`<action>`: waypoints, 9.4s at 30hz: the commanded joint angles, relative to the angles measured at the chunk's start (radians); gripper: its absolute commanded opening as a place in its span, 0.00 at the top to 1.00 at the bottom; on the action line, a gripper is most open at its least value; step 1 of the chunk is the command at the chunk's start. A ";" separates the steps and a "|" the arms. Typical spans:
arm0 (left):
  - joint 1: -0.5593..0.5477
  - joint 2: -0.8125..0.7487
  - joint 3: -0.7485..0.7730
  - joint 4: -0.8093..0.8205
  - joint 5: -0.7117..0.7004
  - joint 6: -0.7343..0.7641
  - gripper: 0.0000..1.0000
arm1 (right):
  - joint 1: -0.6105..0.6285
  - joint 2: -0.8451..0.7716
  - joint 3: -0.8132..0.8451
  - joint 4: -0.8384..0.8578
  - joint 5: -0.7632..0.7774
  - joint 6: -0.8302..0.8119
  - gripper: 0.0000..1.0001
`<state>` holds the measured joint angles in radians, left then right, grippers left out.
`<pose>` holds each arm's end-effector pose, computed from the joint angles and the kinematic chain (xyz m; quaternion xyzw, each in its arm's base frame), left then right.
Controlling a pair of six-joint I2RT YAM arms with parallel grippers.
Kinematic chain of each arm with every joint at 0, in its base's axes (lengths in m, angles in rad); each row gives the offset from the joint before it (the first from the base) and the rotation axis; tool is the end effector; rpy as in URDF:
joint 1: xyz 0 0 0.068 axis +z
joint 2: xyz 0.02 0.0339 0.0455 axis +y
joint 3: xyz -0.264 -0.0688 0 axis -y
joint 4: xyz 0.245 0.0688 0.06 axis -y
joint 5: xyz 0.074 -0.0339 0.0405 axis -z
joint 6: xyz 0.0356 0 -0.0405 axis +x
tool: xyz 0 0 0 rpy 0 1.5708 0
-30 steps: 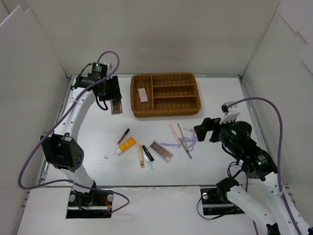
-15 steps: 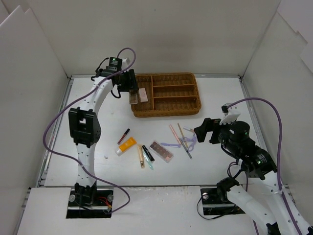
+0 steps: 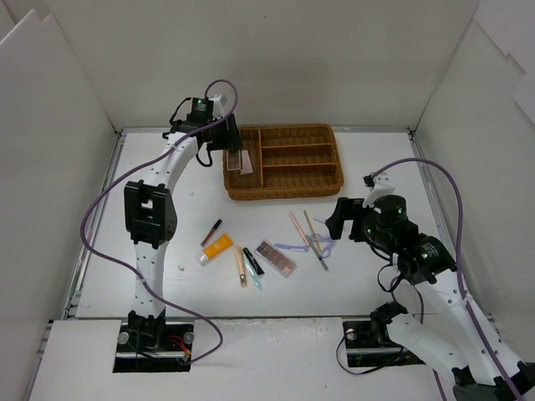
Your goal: Organize the makeup
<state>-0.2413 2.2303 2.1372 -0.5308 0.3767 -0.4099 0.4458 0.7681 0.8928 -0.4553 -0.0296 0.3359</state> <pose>0.5001 -0.1365 0.2965 0.0115 0.8783 -0.3012 0.3711 0.1524 0.0740 0.3514 -0.0533 0.8120 0.2325 0.5326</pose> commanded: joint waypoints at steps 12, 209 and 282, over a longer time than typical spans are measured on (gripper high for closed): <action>-0.023 -0.115 -0.002 0.062 -0.006 -0.044 0.15 | 0.014 0.074 0.032 0.009 -0.056 -0.067 0.05; -0.332 -0.867 -1.304 0.117 -0.246 -0.056 1.00 | -0.088 0.145 -0.005 0.006 -0.190 -0.012 0.62; -0.332 -0.624 -1.037 -0.017 -0.276 0.181 1.00 | 0.129 0.255 0.026 0.205 -0.317 -0.058 0.56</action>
<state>-0.5686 1.6920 1.0401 -0.5434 0.0814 -0.2451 0.5655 1.0515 0.8883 -0.2962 -0.3817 0.2611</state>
